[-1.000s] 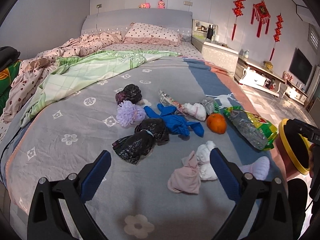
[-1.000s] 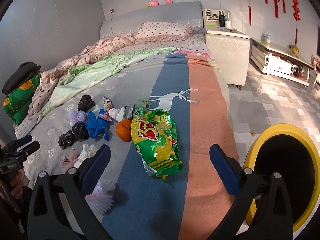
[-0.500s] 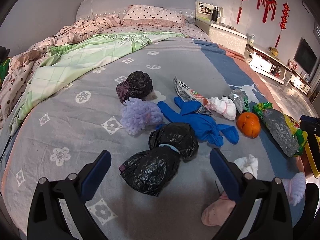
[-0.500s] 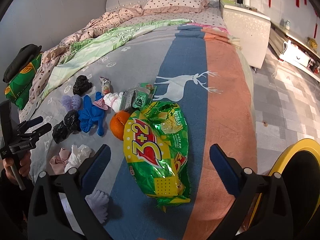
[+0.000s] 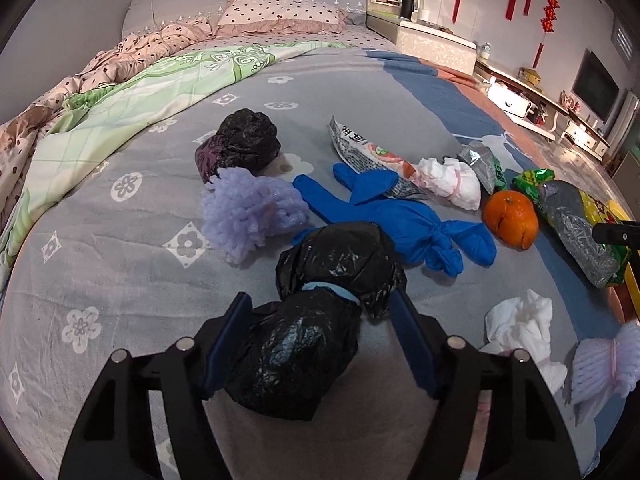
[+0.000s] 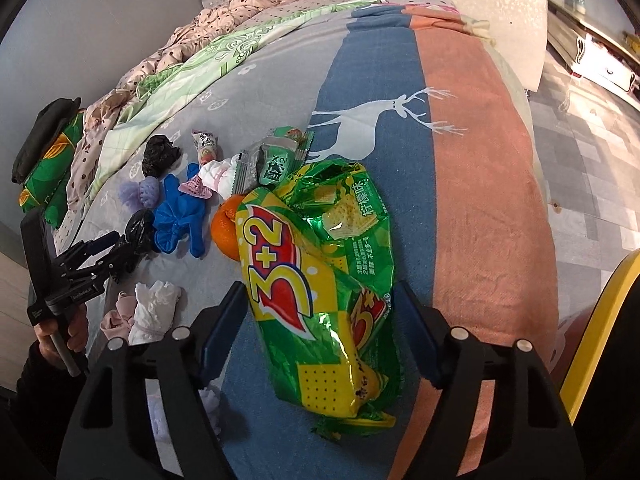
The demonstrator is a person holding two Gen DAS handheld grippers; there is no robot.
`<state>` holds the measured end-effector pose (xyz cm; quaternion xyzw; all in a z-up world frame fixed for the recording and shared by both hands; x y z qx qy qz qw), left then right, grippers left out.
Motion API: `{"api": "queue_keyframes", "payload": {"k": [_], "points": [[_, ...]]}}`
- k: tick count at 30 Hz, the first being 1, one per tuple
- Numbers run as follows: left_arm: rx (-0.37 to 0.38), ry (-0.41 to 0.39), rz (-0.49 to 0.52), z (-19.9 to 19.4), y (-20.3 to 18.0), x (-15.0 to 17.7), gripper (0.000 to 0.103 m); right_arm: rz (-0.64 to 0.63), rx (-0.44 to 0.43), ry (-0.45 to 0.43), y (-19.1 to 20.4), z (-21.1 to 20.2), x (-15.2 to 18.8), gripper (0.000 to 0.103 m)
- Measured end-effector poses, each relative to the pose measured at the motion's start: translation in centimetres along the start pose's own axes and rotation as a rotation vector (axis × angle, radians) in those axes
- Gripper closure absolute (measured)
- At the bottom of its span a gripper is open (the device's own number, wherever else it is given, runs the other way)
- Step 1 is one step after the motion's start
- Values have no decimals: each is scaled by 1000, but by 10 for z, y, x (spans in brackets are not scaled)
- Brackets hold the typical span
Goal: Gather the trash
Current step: 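Grasp the green-yellow snack bag with the right gripper while the left grasps black plastic bags, then carry the snack bag over the yellow bin and release it with the right gripper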
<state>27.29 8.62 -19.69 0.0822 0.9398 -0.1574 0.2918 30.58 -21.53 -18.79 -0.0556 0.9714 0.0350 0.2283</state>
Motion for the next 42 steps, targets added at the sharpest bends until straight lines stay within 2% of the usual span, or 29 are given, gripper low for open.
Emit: {"api": "queue_keyframes", "payload": {"k": [3, 5, 9, 12, 20, 27, 35, 42], "points": [[-10, 9, 28, 6, -5, 3, 58, 7, 2, 5, -2, 3, 3, 56], [-13, 6, 41, 7, -8, 5, 62, 2, 1, 13, -2, 4, 5, 62], [-16, -2, 50, 7, -8, 5, 72, 11, 8, 6, -4, 2, 9, 79], [-10, -19, 42, 0, -8, 5, 73, 21, 9, -7, -4, -3, 12, 83], [0, -87, 26, -35, -13, -2, 73, 25, 5, -77, -6, -42, 16, 84], [-1, -160, 40, -73, -36, -15, 73, 19, -6, -152, -3, -88, 19, 84], [30, -239, 83, -109, -86, -37, 73, 48, -2, -235, -19, -143, 20, 84], [81, -281, 144, -122, -149, -61, 73, 107, 32, -296, -57, -189, 25, 84]]}}
Point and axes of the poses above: each gripper's, at about its wrist camera, not at the fingertips, and z roughly the way its jaws point, y to its left, x to its underside, the point moved 6 cm from there along z, roughly the way its jaws point, and after that the axes turned 15 degrees about x, right-handed, at the moved point
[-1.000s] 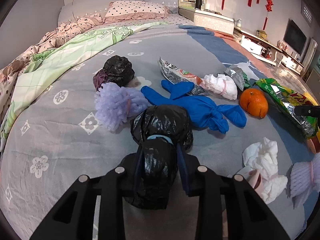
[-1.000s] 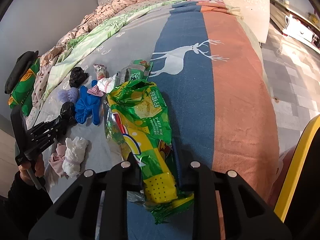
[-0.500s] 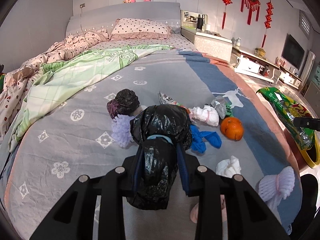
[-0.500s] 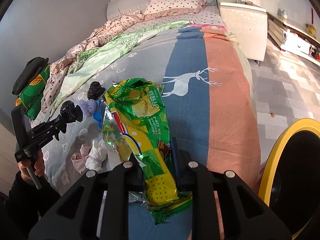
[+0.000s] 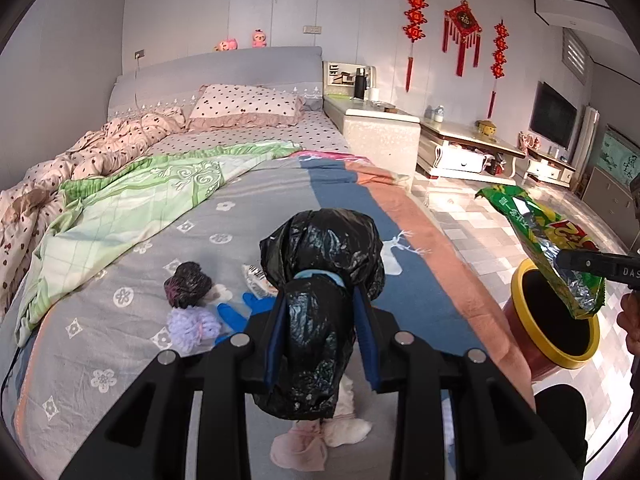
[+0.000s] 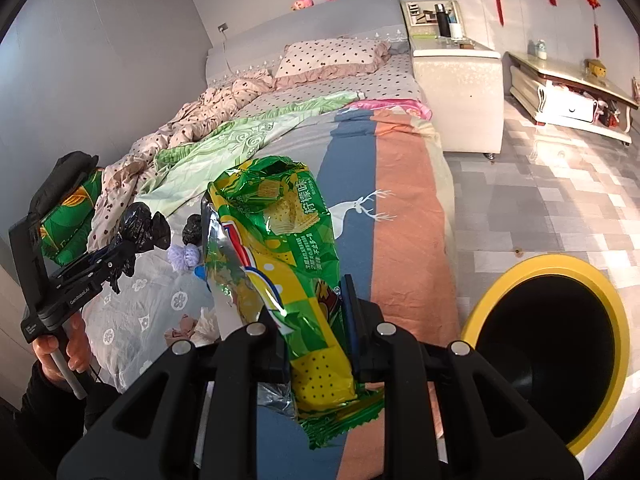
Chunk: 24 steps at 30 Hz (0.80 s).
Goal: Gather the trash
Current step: 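Carry the snack bag over the yellow bin and release it with the right gripper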
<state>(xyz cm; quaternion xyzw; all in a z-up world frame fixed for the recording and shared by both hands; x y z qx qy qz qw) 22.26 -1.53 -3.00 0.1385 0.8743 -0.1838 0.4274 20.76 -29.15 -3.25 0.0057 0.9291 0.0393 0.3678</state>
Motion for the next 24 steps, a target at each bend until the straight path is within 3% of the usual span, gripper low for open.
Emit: {"api": "queue_keyframes", "payload": {"k": [13, 24], "points": [[159, -11, 112, 43, -129, -52, 73, 150, 135, -82, -122, -65, -10, 84], [286, 77, 206, 115, -236, -51, 73, 264, 262, -68, -224, -80, 12, 84]]}}
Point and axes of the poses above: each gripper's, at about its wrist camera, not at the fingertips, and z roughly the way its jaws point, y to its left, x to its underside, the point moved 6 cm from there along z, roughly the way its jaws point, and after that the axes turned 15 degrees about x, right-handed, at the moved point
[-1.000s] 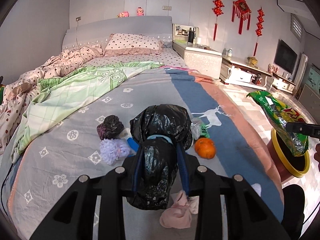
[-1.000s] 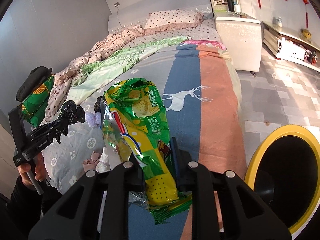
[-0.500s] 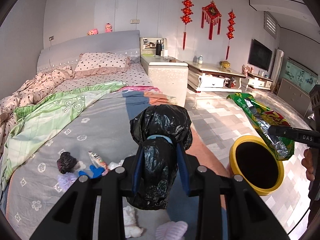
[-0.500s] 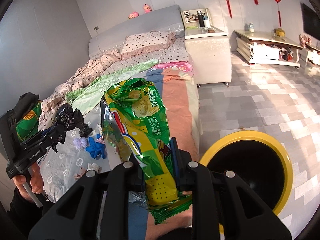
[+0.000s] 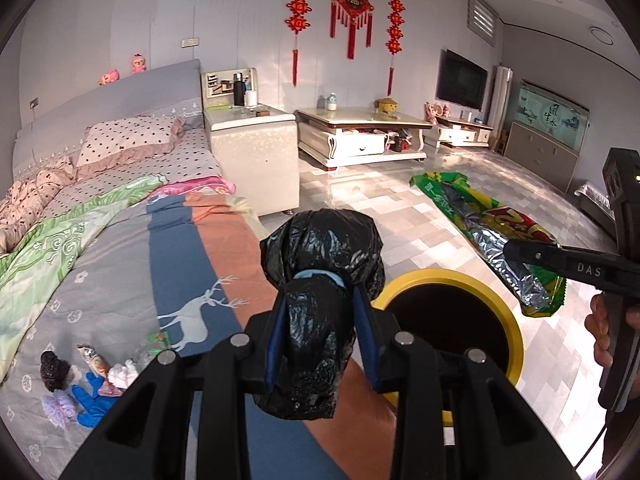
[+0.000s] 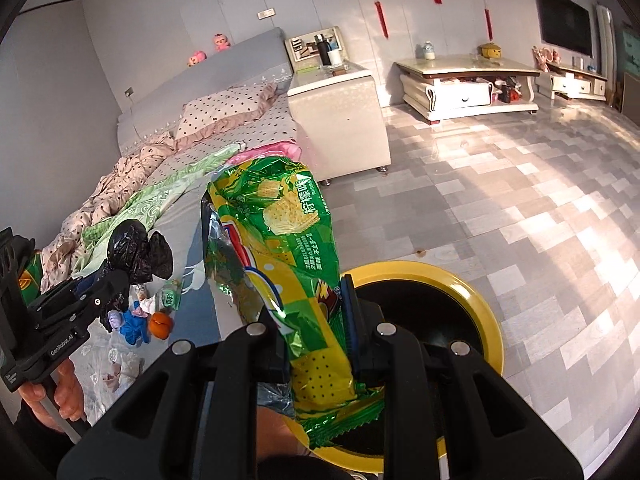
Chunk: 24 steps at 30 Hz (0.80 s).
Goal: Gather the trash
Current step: 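Carry the snack bag over the yellow bin and release it with the right gripper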
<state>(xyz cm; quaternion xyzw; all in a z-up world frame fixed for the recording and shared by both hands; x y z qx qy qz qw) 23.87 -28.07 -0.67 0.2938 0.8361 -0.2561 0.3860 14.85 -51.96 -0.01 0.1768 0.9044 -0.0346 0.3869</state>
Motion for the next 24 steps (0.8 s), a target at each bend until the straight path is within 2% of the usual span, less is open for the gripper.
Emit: {"api": "queue_keyframes", "payload": {"k": [5, 12, 19, 22, 24], "points": [[65, 50, 3, 43, -24, 5, 73, 34, 25, 33, -34, 14, 10, 84], [134, 107, -5, 95, -49, 17, 73, 80, 47, 98, -53, 45, 27, 84], [178, 135, -35, 117, -57, 29, 70, 117, 74, 144, -64, 68, 34, 83], [191, 138, -49, 119, -58, 31, 63, 122, 81, 143, -66, 72, 33, 78], [193, 132, -53, 117, -60, 30, 57, 126, 96, 138, -67, 71, 32, 67]]}}
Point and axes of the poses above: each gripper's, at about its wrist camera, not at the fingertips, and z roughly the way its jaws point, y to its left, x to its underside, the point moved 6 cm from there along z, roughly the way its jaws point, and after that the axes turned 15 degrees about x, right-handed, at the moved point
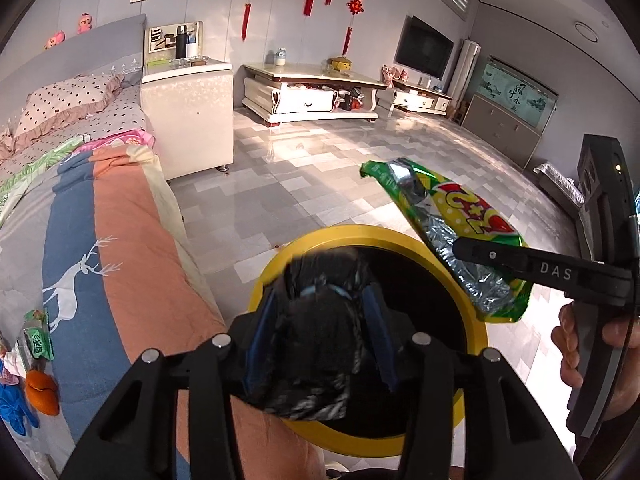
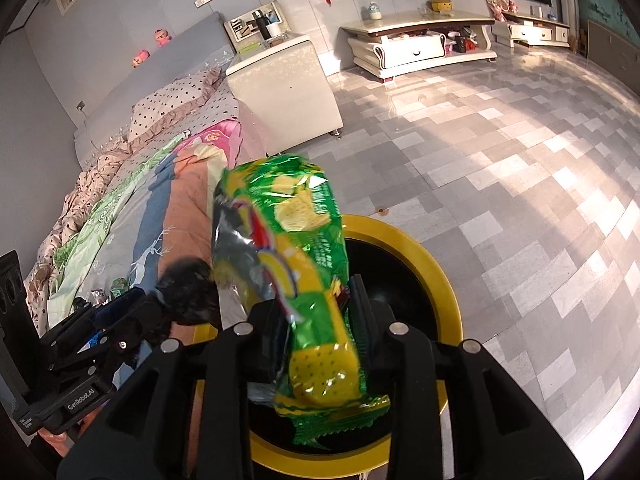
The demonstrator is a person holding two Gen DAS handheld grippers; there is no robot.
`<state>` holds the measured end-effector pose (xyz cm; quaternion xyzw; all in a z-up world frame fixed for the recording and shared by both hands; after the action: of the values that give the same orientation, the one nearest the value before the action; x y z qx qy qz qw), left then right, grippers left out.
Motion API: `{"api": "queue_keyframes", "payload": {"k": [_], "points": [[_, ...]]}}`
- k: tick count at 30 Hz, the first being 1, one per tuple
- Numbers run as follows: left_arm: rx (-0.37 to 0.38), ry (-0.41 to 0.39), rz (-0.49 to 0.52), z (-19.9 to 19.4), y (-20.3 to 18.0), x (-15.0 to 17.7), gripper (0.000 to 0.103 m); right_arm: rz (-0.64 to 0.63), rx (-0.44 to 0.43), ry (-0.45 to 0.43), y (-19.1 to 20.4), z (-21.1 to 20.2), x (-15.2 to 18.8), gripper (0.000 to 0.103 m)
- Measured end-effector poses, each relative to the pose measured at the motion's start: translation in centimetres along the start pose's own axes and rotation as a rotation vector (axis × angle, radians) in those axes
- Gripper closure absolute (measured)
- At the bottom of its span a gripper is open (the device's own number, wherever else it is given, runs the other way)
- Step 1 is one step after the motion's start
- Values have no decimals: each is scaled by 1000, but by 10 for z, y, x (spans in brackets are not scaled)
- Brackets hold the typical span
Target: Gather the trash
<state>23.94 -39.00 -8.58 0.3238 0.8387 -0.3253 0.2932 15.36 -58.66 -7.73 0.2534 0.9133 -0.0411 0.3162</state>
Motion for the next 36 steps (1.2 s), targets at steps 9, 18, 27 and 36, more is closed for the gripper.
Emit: {"api": "queue_keyframes", "payload": {"k": [9, 18, 27, 36], "points": [[-21, -46, -7, -20, 6, 0, 28, 27, 32, -8, -7, -9, 4, 44], [-64, -101, -40, -55, 25, 1, 16, 29, 52, -22, -2, -23, 7, 33], [-95, -149, -55, -91, 41, 3, 16, 15, 49, -46, 14, -45, 7, 32], [-165, -192, -88, -136, 72, 15, 15, -34, -2, -71, 56, -65, 7, 31]]}}
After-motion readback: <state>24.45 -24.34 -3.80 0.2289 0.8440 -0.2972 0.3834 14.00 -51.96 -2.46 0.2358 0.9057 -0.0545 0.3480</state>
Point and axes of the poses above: each gripper's, at about its wrist camera, not at the fingertips, and z roughly the way its jaws point, y to its left, x to its underside, the point moved 6 cm from there along z, roughly the way its jaws point, and after that the axes turned 15 degrees about x, right-handed, at the moved point
